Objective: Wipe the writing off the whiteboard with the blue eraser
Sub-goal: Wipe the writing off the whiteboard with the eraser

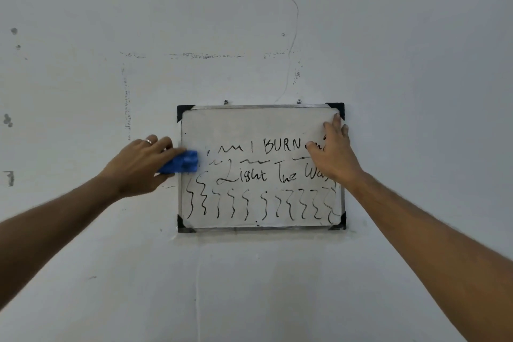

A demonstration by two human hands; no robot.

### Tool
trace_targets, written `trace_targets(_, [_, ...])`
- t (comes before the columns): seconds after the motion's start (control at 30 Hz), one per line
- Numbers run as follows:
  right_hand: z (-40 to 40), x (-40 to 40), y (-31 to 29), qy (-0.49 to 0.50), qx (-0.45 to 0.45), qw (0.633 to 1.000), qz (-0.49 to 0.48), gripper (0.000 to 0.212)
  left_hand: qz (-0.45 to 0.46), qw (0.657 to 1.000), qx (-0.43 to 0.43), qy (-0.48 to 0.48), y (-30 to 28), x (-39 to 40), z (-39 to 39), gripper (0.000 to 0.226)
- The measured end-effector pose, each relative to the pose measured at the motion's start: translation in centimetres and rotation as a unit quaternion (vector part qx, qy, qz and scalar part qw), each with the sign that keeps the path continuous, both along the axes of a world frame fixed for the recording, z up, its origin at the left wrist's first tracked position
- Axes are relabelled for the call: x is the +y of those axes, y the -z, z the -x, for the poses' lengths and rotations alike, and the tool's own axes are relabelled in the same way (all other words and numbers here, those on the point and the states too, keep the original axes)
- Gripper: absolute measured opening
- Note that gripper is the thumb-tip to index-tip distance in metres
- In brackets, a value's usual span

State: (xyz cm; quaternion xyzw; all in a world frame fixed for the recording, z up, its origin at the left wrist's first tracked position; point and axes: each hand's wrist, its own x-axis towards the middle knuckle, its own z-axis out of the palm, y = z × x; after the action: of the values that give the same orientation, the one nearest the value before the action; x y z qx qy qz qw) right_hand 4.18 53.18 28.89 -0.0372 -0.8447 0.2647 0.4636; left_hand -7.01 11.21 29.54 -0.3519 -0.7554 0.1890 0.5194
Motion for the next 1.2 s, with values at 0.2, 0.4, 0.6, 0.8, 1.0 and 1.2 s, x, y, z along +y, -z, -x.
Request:
trace_targets(0.2, [-0.4,-0.2,-0.2,0.003,-0.008,1.0,0.001,0.063,-0.076,0.997,-0.001,-0.004,-1.5,-0.3,-0.6,0.066])
trace_targets(0.4, [-0.1,-0.2,-0.1,0.008,-0.011,1.0,-0.002,0.067,0.017,1.0,-0.009,0.002,-0.4,1.2,-0.5,0.066])
trace_targets(0.6, [0.1,0.0,0.0,0.012,-0.005,1.0,-0.004,0.07,-0.007,1.0,-0.026,0.014,0.8,3.0,-0.9,0.066])
trace_targets(0.8, [0.0,0.1,-0.1,0.014,-0.008,1.0,-0.01,0.07,-0.09,0.996,-0.023,0.018,-1.7,3.5,-1.4,0.067])
trace_targets(1.0, [-0.3,0.1,-0.3,0.006,-0.017,1.0,-0.005,0.073,-0.065,0.997,-0.022,0.021,-2.5,3.8,-1.2,0.066])
trace_targets(1.2, [-0.2,0.2,-0.1,0.003,-0.015,1.0,-0.008,0.073,0.056,0.998,-0.009,0.02,-1.1,5.0,-1.1,0.069])
